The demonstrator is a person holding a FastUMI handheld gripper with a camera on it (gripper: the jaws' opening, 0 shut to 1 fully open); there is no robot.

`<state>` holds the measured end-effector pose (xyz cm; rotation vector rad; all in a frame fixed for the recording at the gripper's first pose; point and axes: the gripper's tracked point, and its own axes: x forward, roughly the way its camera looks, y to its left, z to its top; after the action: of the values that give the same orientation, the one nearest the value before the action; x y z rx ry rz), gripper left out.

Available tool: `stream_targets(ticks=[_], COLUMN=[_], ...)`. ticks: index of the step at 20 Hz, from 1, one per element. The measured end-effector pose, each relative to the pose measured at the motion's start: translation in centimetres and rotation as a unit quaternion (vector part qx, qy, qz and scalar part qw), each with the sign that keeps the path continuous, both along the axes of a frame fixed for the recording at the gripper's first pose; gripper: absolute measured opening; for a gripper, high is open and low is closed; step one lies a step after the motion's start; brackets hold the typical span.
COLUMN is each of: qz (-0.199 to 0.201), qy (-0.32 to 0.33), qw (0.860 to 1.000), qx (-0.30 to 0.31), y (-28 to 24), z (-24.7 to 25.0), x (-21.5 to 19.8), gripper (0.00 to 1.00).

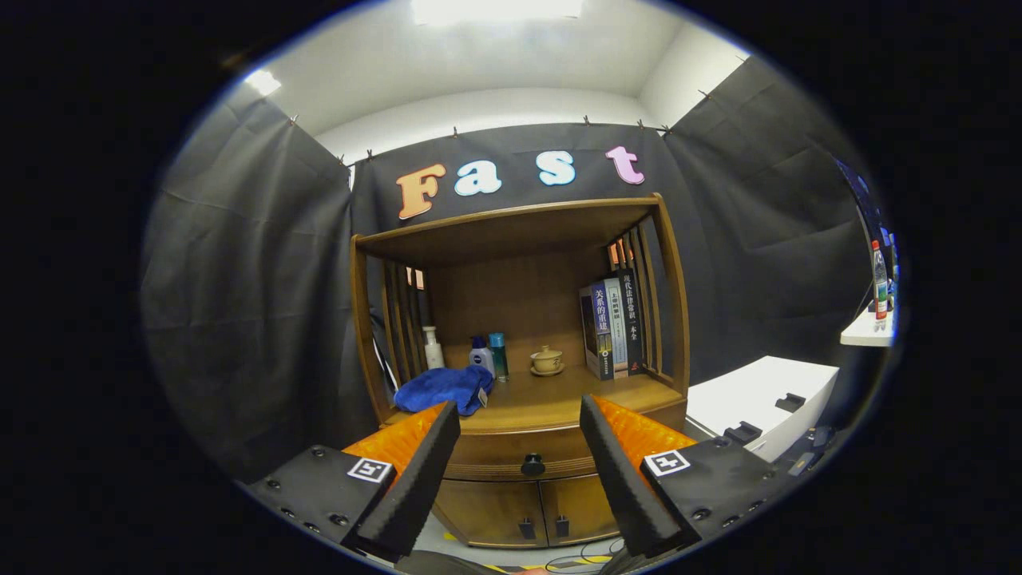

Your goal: Pull open the drawer, take out the items inside it, and place them on the countertop above the cabinet.

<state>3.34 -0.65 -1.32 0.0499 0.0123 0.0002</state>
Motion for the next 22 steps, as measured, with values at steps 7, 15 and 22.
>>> stream_targets(ticks=[7,15,22], qz=[0.006,-0.015,-0.041], qy=[0.000,-0.032,0.035], qw=[1.000,0.999,0.998], qx=[0.007,-0.027,-0.040], y=[0.4,0.1,-2.3], z=[-1.2,-7.3,-17.3], x=[2.1,10.3,15.7], gripper=[0.98,0.98,0.98])
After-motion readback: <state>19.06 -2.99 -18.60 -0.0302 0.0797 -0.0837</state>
